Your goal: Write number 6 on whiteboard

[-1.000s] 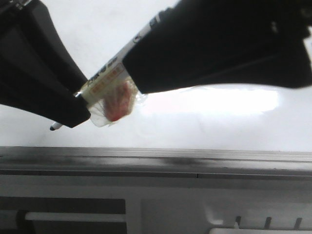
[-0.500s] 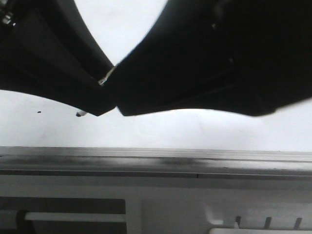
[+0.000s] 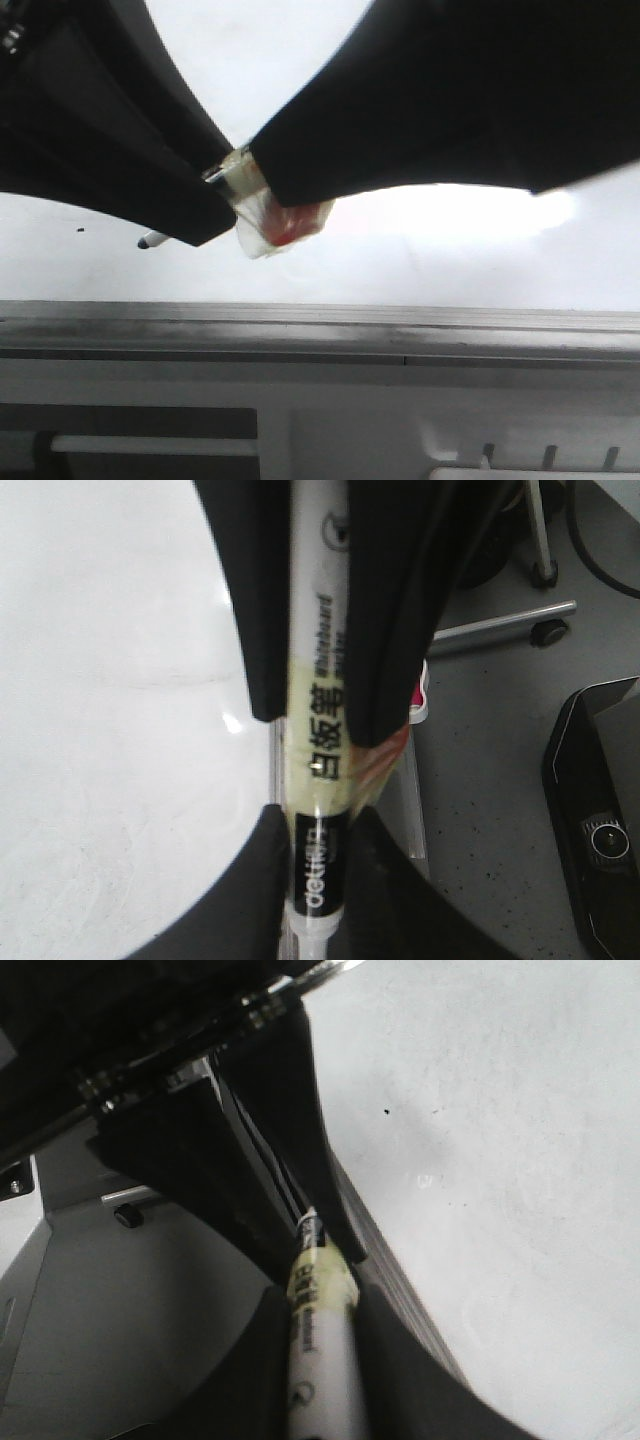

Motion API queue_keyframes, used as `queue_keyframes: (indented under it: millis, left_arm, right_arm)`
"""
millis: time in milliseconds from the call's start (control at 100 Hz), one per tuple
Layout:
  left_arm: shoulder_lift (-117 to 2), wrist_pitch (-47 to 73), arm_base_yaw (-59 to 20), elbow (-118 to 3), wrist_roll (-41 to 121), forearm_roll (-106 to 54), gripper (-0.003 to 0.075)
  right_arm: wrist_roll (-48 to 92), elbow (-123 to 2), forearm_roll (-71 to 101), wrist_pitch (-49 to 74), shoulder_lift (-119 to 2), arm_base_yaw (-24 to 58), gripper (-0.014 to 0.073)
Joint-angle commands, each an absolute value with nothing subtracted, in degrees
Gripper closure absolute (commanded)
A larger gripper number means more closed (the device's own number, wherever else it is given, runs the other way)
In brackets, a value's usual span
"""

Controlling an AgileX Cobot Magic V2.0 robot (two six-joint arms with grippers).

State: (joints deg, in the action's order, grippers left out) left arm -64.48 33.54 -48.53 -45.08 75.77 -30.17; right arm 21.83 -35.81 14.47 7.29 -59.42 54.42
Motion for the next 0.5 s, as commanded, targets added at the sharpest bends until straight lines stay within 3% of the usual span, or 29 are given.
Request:
queue_keyframes:
  millis: [0,70,170,240,330,490]
  left_arm:
    - [-63.25,28.76,-48.93,-47.06,76.83,-34.99,0.0692]
    - [-62.87,28.76,-48.93,-47.06,76.72,-37.39,0.0566]
    - [-61.17,27.61,-48.93,-47.06,73.45,-39.34,0.0287]
    - [-58.67,26.24,-48.77,-47.06,69.12,-39.34,0.0146]
    - [-53.87,23.88,-47.38,-47.06,62.09,-39.22,0.0129]
    - [-42.45,22.29,-41.10,-44.71,51.54,-39.11,0.0276]
  right_arm:
    - [21.12,-37.93,17.06,2.12,-58.91,54.42,0.0664]
    - [21.12,-37.93,17.06,2.78,-58.21,54.42,0.0663]
    - [21.12,-37.93,17.06,5.35,-56.26,54.30,0.0645]
    - [21.12,-37.93,16.73,7.84,-54.04,53.71,0.0645]
    - [21.12,-37.93,15.00,11.57,-50.48,51.83,0.0645]
    - [21.12,-37.93,11.49,15.07,-43.03,47.18,0.0645]
